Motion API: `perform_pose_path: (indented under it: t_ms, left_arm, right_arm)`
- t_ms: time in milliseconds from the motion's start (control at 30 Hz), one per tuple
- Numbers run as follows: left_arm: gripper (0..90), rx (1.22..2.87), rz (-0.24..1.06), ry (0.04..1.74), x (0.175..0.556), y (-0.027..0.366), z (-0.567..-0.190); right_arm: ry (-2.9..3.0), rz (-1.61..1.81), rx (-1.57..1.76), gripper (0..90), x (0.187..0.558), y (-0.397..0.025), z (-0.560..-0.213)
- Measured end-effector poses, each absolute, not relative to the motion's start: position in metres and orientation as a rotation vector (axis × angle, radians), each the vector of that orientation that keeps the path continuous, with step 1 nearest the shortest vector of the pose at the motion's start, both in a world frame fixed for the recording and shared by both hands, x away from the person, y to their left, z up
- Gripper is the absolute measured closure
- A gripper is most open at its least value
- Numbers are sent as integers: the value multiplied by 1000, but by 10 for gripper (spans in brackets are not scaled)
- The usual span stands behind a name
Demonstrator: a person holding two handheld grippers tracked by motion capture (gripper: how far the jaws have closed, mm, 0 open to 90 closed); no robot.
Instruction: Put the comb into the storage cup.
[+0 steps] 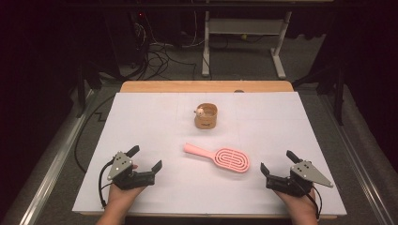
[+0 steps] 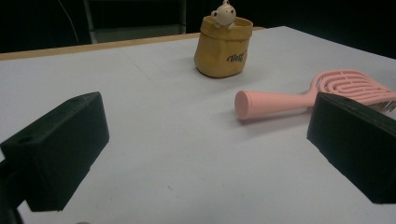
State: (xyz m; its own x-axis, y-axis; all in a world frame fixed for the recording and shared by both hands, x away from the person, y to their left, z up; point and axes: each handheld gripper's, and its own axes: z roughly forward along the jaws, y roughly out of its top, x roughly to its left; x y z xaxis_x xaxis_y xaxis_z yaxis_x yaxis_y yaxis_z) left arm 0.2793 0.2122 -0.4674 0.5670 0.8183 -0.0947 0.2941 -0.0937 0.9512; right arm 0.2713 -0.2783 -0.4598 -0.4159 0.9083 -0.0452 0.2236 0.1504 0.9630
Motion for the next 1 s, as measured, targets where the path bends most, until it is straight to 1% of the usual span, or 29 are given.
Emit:
perform_pose_path:
  t_ms: [400, 467, 533, 567, 600, 633, 667, 733, 800, 833, 867, 900, 933, 967, 1000]
  left_arm:
    - [0, 1651, 576, 935, 278, 212, -467]
    - [0, 1651, 579, 929, 277, 212, -466]
    - [0, 1646, 582, 924, 278, 213, -466]
    - [0, 1646, 582, 924, 278, 213, -466]
    - [0, 1639, 576, 933, 279, 213, -466]
    - [0, 1639, 572, 936, 280, 214, -467]
    - [0, 1638, 572, 939, 280, 213, -467]
    - [0, 1647, 573, 933, 280, 213, -467]
    - [0, 1646, 574, 930, 279, 212, -467]
    - [0, 1644, 580, 931, 279, 212, -467]
    - [0, 1643, 582, 930, 278, 212, -466]
    - [0, 1641, 582, 931, 278, 212, -466]
    - [0, 1640, 580, 932, 278, 212, -466]
    - [0, 1643, 574, 932, 278, 212, -466]
    - [0, 1643, 572, 932, 279, 213, -466]
  right_arm:
    - [1770, 1299, 1090, 4, 271, -278, -460]
    - [1776, 1297, 1088, 20, 270, -277, -460]
    - [1787, 1286, 1084, 56, 271, -276, -460]
    - [1787, 1286, 1084, 56, 271, -276, -460]
    - [1789, 1286, 1086, 73, 272, -276, -461]
    - [1787, 1285, 1103, 123, 273, -277, -461]
    - [1787, 1285, 1103, 123, 273, -277, -461]
    - [1791, 1278, 1111, 161, 273, -277, -461]
    - [1801, 1276, 1117, 220, 272, -278, -460]
    - [1801, 1276, 1117, 220, 272, -278, -460]
    - [1806, 1275, 1117, 244, 272, -278, -460]
    - [1811, 1279, 1107, 303, 270, -277, -459]
    - [1811, 1279, 1107, 303, 270, -277, -459]
    - [1825, 1281, 1105, 372, 270, -276, -458]
    - [1825, 1281, 1105, 372, 270, -276, -458]
